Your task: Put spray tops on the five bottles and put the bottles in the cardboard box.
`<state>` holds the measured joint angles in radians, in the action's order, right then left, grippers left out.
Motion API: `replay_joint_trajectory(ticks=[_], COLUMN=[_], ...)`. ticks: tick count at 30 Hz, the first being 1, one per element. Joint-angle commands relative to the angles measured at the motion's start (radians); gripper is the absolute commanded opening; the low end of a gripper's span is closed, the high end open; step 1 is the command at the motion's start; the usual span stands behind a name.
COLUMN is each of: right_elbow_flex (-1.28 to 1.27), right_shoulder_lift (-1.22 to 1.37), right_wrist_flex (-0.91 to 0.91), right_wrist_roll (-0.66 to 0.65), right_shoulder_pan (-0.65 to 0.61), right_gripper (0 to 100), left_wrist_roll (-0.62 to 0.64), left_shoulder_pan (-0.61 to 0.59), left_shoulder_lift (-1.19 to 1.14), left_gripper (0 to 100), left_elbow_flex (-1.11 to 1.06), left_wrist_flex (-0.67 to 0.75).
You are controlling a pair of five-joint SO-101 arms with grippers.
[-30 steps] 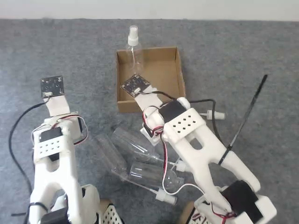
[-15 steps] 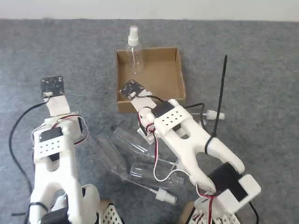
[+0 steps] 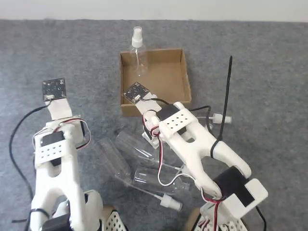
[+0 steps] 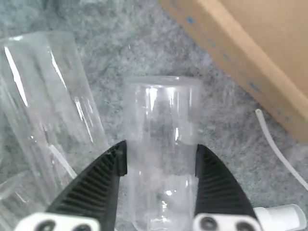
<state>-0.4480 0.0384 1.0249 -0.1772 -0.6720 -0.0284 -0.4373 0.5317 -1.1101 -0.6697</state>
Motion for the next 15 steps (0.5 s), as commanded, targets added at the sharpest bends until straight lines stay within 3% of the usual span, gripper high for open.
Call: replay_joint_trajectory(ticks=[1, 15], right_elbow_flex=[0.023, 0.021], right_shoulder_lift=[-0.042, -0.302], right_wrist_flex=[-0.007, 0.15], right_wrist_roll=[-0.046, -0.041], right_shoulder_pan=[0.015, 0.076], right_gripper=[6.4, 5.8], left_wrist_roll=[-0.009, -0.011], left_shoulder_pan=[0.0, 0.0], left_shoulder_lift=[0.037, 0.037], left_gripper=[2, 2], left_elbow_flex=[0.012, 0.01], left_wrist_flex=[0.023, 0.023])
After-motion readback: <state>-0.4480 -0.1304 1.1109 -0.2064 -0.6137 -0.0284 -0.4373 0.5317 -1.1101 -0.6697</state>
